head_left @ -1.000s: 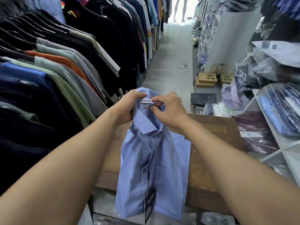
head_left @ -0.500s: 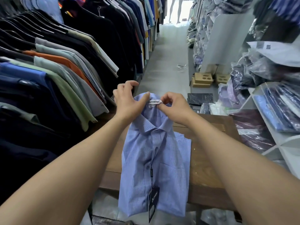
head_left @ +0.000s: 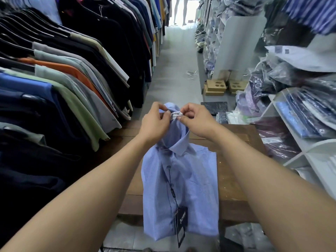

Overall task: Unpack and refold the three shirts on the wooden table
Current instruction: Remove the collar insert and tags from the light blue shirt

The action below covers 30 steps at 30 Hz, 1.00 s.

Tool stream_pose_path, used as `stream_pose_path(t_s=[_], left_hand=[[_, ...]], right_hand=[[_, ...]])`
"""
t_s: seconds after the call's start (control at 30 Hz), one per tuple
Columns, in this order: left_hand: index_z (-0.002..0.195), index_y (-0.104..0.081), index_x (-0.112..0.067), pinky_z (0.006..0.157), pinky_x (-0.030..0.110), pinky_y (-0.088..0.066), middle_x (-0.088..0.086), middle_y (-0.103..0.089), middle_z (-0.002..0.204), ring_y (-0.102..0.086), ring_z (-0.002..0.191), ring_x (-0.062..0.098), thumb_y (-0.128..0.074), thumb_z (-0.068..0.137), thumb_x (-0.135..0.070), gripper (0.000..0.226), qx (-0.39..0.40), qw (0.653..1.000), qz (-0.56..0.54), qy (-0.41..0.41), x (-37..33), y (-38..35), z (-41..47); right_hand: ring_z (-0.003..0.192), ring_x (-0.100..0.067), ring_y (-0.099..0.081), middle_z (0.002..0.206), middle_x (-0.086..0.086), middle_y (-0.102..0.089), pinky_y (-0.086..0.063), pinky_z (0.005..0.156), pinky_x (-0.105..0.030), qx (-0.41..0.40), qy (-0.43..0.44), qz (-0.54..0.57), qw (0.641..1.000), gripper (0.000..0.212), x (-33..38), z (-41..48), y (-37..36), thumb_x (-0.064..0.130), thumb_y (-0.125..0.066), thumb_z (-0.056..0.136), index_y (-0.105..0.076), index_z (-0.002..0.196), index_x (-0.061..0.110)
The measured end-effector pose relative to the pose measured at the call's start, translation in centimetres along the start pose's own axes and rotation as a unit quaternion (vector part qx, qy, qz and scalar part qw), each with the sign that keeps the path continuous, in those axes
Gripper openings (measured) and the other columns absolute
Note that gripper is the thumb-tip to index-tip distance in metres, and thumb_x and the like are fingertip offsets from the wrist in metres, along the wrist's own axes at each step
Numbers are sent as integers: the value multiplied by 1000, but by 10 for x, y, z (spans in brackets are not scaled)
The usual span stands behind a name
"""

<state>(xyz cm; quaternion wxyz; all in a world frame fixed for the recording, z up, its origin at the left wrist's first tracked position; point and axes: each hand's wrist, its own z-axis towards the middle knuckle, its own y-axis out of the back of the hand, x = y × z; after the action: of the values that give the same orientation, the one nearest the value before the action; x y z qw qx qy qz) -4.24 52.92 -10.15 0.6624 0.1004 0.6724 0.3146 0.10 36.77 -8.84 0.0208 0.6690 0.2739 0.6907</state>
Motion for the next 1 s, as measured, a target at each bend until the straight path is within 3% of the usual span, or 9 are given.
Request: stream_pose_path(t_s=[0.1, 0.17, 0.37, 0.5, 0.6, 0.7, 0.83, 1.0], left_hand=[[106, -51, -19, 51, 23, -43, -8, -67, 62, -51, 51, 10, -64, 96, -25, 18, 52, 984, -163, 58, -5, 6, -1], [105, -50, -20, 47, 20, -42, 2, -76, 78, -54, 57, 13, -71, 94, -25, 25, 69, 972, -212, 78, -6, 10, -1], [110, -49, -19, 78, 28, -54, 8, -77, 101, -70, 80, 10, -84, 83, -19, 44, 71, 952, -282, 98, 0, 19, 4], [118, -51, -14, 83, 31, -58, 7, -77, 100, -74, 86, 15, -86, 80, -18, 51, 62, 945, -300, 113, 1, 25, 3], [121, -52, -14, 83, 32, -58, 6, -78, 97, -75, 85, 16, -86, 81, -19, 52, 61, 935, -329, 118, 2, 29, -2], [124, -52, -14, 84, 33, -60, 6, -78, 98, -76, 89, 18, -84, 82, -19, 53, 70, 925, -354, 116, -1, 30, -8], [127, -51, -13, 89, 35, -59, 8, -78, 100, -75, 93, 21, -82, 84, -19, 52, 81, 908, -395, 115, -7, 32, -15], [126, -52, -13, 93, 37, -56, 9, -78, 98, -71, 88, 22, -76, 90, -15, 44, 94, 883, -445, 119, -6, 38, -20]], right_hand=[[76, -15, -59, 91, -15, -75, -47, 74, -30, -1, -26, 24, 999, 15, 5, -5, 0, 8, -69, 92, -62, 86, 20], [78, -14, -62, 96, -13, -76, -50, 76, -31, -6, -45, 40, 998, 15, 8, -9, 1, 7, -70, 91, -63, 88, 20], [74, -12, -65, 92, -9, -77, -54, 79, -31, -39, -73, 54, 995, 20, 13, -13, 2, 4, -72, 82, -66, 96, 18], [77, -10, -67, 95, -9, -75, -55, 73, -21, -19, -51, 37, 998, 21, 21, -21, -5, 12, -78, 86, -67, 103, 13], [82, -10, -68, 97, -10, -75, -56, 76, -21, -24, -45, 49, 998, 21, 24, -25, -4, 14, -79, 86, -69, 104, 13], [86, -12, -72, 101, -9, -76, -59, 80, -24, -21, -62, 89, 994, 20, 23, -28, 1, 13, -80, 86, -70, 102, 16], [85, -10, -71, 104, -7, -76, -55, 73, -20, -8, -74, 172, 982, 19, 27, -33, 3, 8, -76, 88, -70, 104, 16], [94, -17, -68, 98, 0, -76, -51, 101, -42, -27, -97, 200, 975, 13, 31, -36, 3, 10, -74, 89, -75, 97, 21]])
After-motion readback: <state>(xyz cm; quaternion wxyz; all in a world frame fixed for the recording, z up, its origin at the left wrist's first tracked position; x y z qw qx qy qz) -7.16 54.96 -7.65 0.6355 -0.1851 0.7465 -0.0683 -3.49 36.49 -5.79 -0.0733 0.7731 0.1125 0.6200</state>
